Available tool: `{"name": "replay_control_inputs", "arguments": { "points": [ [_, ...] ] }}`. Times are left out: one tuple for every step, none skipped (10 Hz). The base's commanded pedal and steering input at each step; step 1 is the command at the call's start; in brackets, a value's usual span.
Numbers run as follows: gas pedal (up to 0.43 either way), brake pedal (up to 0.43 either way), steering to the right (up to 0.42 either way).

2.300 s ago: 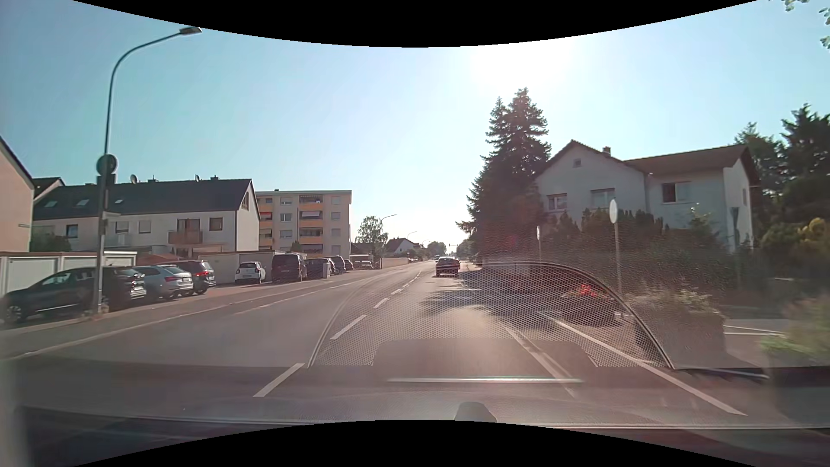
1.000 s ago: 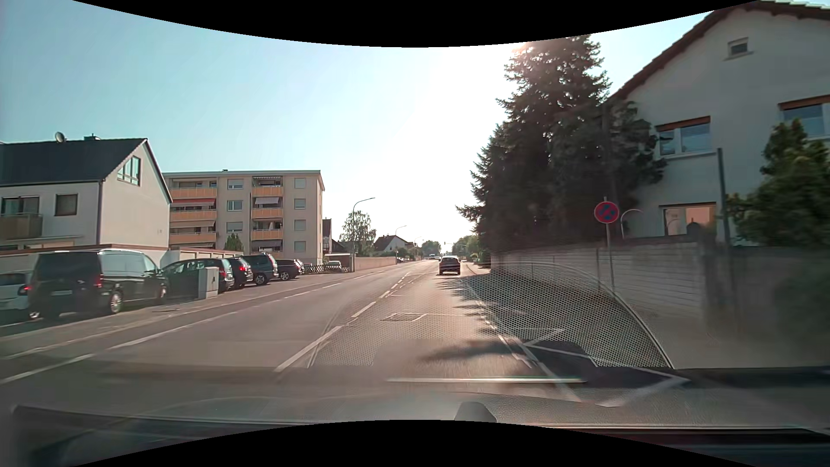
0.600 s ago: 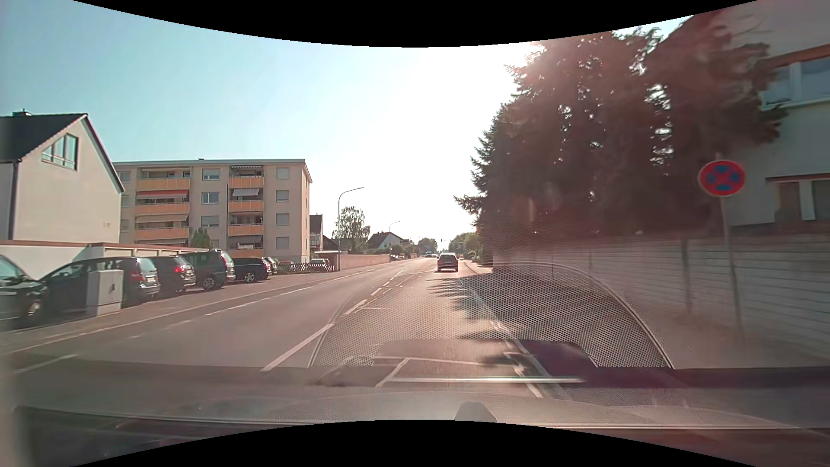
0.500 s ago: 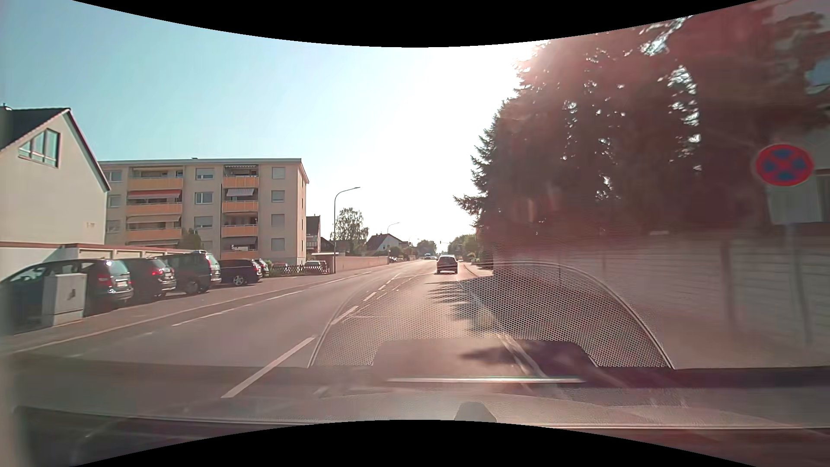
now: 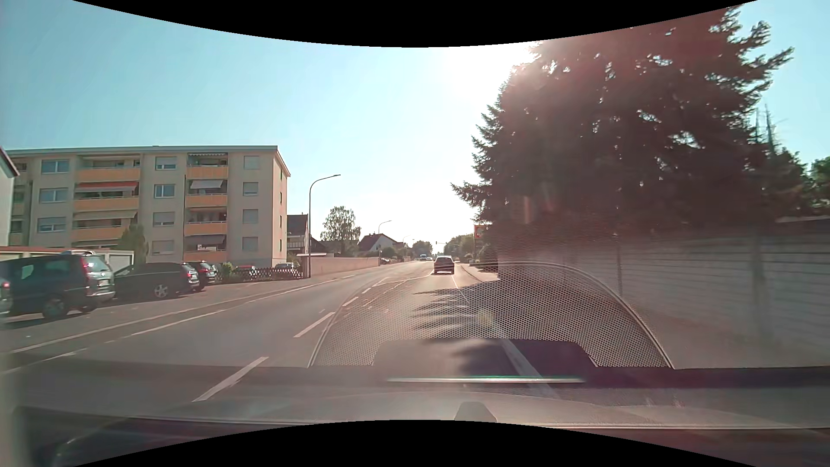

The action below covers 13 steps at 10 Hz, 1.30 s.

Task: Follow the waypoints while adhering to traffic rules and regulations

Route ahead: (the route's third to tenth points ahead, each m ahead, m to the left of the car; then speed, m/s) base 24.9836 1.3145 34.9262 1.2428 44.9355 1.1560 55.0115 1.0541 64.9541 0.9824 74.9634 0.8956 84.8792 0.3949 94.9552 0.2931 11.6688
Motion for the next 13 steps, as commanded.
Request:
{"name": "replay_control_inputs", "arguments": {
  "points": [
    [0.028,0.0,0.003],
    [0.028,0.0,0.003],
    [0.028,0.0,0.003],
    [0.039,0.0,0.003],
    [0.039,0.0,0.003],
    [0.047,0.0,0.002],
    [0.047,0.0,0.002],
    [0.047,0.0,0.001],
    [0.047,0.0,0.001],
    [0.047,0.0,0.0],
    [0.047,0.0,0.0],
    [0.047,0.0,-0.001],
    [0.047,0.0,-0.003]
  ]
}}
